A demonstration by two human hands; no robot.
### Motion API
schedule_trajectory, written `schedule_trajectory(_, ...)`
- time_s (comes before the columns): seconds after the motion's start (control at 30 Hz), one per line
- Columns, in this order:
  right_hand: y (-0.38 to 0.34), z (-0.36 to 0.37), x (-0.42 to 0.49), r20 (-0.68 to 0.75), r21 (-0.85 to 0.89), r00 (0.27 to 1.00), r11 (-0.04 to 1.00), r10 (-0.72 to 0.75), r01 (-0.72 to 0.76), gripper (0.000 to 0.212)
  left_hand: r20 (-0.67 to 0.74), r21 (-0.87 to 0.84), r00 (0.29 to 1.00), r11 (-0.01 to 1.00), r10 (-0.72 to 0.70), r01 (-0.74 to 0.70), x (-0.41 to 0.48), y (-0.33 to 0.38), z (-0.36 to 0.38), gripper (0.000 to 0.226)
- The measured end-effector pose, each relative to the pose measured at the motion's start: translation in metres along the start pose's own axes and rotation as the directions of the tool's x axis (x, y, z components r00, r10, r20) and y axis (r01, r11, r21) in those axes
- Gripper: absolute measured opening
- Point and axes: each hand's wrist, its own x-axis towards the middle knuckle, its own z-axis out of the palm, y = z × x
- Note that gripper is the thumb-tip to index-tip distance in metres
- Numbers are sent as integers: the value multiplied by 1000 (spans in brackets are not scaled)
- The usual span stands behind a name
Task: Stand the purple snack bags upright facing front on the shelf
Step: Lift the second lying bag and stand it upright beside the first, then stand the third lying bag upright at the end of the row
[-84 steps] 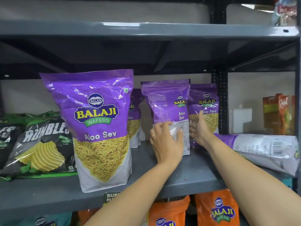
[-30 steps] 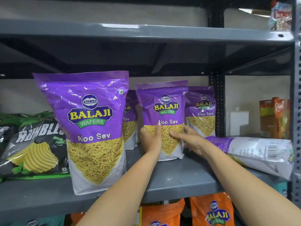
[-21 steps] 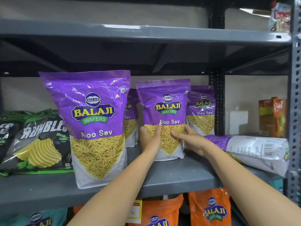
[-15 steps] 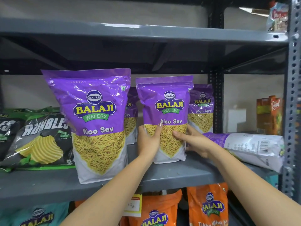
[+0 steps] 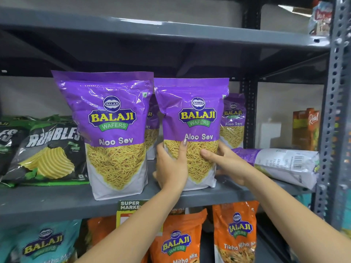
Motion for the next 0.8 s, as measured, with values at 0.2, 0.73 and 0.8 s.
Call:
schedule_trajectory(0.2,-24,-16,-11,-134,-102,991,995,-5,-9,83,-233,80,933,961,276,-264,-52,-6,20,75)
schedule_trajectory(0.73,-26,-182,10,-498,-764,778,231,383,-603,49,785,29,495,821,-372,571,-60,63,146,51)
schedule_trajectory(0.8,-29,-177,10,-486,-763,755,207,441,-613,50,775,39,488,801,-401,597,-58,64,161,54)
